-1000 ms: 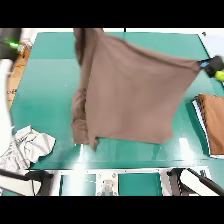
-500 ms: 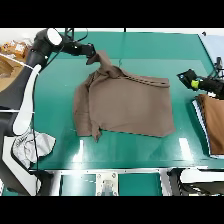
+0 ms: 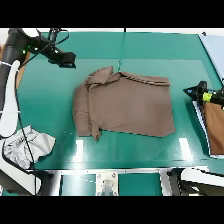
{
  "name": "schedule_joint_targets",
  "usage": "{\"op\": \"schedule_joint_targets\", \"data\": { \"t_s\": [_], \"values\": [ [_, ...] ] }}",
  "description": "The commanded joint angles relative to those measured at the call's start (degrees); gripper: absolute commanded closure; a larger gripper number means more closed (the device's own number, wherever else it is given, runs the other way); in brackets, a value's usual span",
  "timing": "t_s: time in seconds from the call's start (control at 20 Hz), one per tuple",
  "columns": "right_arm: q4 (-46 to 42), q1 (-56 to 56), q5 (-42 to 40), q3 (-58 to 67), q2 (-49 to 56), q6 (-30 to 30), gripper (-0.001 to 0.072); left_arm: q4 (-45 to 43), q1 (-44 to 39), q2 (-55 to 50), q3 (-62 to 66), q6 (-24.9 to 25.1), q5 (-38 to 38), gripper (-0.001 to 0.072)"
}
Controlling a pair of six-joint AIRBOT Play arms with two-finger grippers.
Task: Fold the shirts.
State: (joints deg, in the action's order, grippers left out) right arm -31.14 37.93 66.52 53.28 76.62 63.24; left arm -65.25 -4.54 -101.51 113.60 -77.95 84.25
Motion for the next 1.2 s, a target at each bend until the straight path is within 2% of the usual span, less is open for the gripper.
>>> {"op": "schedule_joint_targets", "data": {
  "t_s": [0.0, 0.1, 0.3, 0.45, 0.5, 0.55, 0.6, 0.75, 0.85, 1.0, 1.05, 1.15],
  "values": [
    [-10.75, 0.5, 0.33, -9.35, -9.49, 7.76, 0.0701, 0.13, 1.05, 5.95, -9.05, 0.44, 6.05, 0.069],
    [-14.93, 0.5, -0.66, -14.43, -15.17, 11.63, 0.0701, 0.61, 1.97, 12.79, -22.34, 0.2, 2.4, 0.069],
    [-16.04, 0.42, -1.92, -22.27, -23.52, 13.29, 0.0701, 3.37, 8.41, 26.62, -52.22, 0.5, -6.58, 0.069],
    [-15.89, 0.42, -2.62, -23.52, -23.89, 13.27, 0.07, 12.2, 16.39, 28.11, -63.76, 1.99, -11.89, 0.0686],
    [-15.82, 0.42, -2.6, -23.52, -23.61, 13.29, 0.0693, 15.04, 17.57, 28.11, -65.92, 2.62, -14.97, 0.0575],
    [-15.82, 0.42, -2.6, -23.54, -23.32, 13.29, 0.061, 16.96, 17.64, 27.89, -67.34, 4.61, -18.05, 0.0273],
    [-15.8, 0.42, -2.58, -23.54, -22.97, 13.29, 0.049, 17.97, 17.14, 27.21, -68.22, 5.66, -20.41, 0.0218],
    [-15.82, 0.37, -2.6, -23.69, -21.99, 13.29, 0.0483, 20.9, 14.19, 22.58, -69.35, 7.89, -23.06, 0.0218],
    [-15.34, 0.37, -2.89, -23.85, -21.53, 13.29, 0.0485, 27.28, 11.17, 18.38, -69.35, 11.34, -25.64, 0.0218],
    [-15.43, 0.37, -3.72, -24.22, -21.42, 13.27, 0.0503, 34.21, 8.17, 14.51, -69.26, 15.63, -30.18, 0.022],
    [-15.45, 0.37, -3.69, -24.22, -21.42, 13.27, 0.0502, 33.86, 8.37, 14.36, -68.87, 15.72, -30.67, 0.0258],
    [-15.63, 0.37, -3.48, -24.22, -21.42, 13.33, 0.0488, 31.17, 10.58, 14.4, -66.73, 16.94, -28.13, 0.0691]
  ]
}}
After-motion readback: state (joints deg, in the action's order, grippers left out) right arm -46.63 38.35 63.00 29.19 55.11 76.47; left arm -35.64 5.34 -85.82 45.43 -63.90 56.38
